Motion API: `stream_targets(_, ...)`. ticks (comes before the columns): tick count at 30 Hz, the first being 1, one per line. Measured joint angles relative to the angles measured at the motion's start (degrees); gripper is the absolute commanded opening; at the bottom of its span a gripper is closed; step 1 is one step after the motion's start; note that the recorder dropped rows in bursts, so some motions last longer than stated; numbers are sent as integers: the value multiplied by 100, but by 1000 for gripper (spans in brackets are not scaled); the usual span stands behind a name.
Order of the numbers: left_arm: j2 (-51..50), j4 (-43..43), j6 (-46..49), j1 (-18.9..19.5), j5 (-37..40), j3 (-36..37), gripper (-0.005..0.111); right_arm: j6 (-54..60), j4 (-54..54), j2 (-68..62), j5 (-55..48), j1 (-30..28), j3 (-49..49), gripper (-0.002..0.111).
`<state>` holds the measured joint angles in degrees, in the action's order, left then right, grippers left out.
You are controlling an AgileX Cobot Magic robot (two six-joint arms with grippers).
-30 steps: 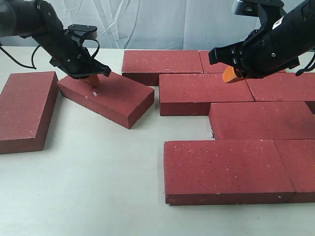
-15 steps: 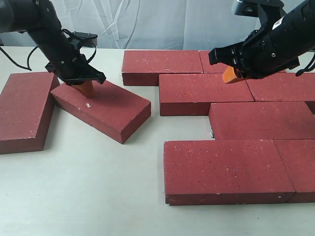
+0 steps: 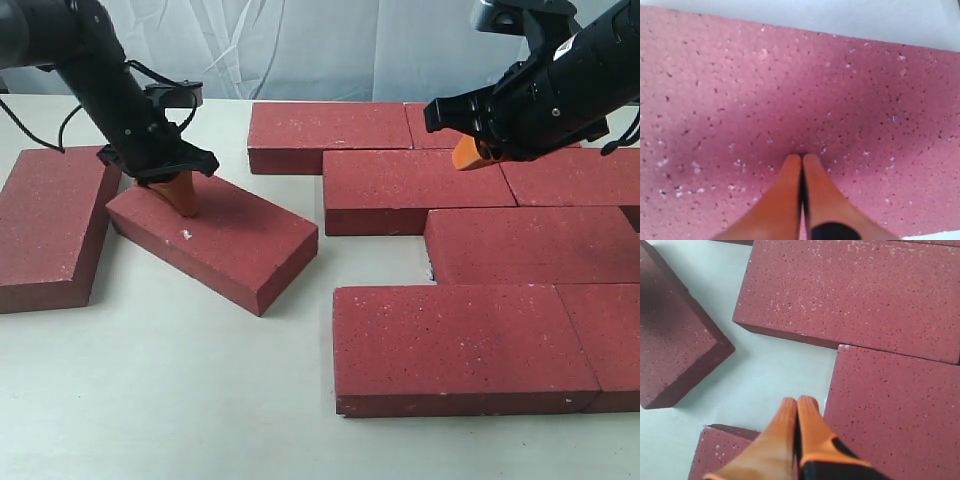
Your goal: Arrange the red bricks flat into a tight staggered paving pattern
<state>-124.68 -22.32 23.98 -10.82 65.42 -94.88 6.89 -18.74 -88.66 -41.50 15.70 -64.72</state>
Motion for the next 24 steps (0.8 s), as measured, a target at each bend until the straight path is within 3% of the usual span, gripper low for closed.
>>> stream_targets(7,-58,-554,10,0,122,11,0,0,-24,0,0,0,0,-1)
stream_targets(24,-58,-790,-683,0,-516,34,0,0,-100,0,0,0,0,-1)
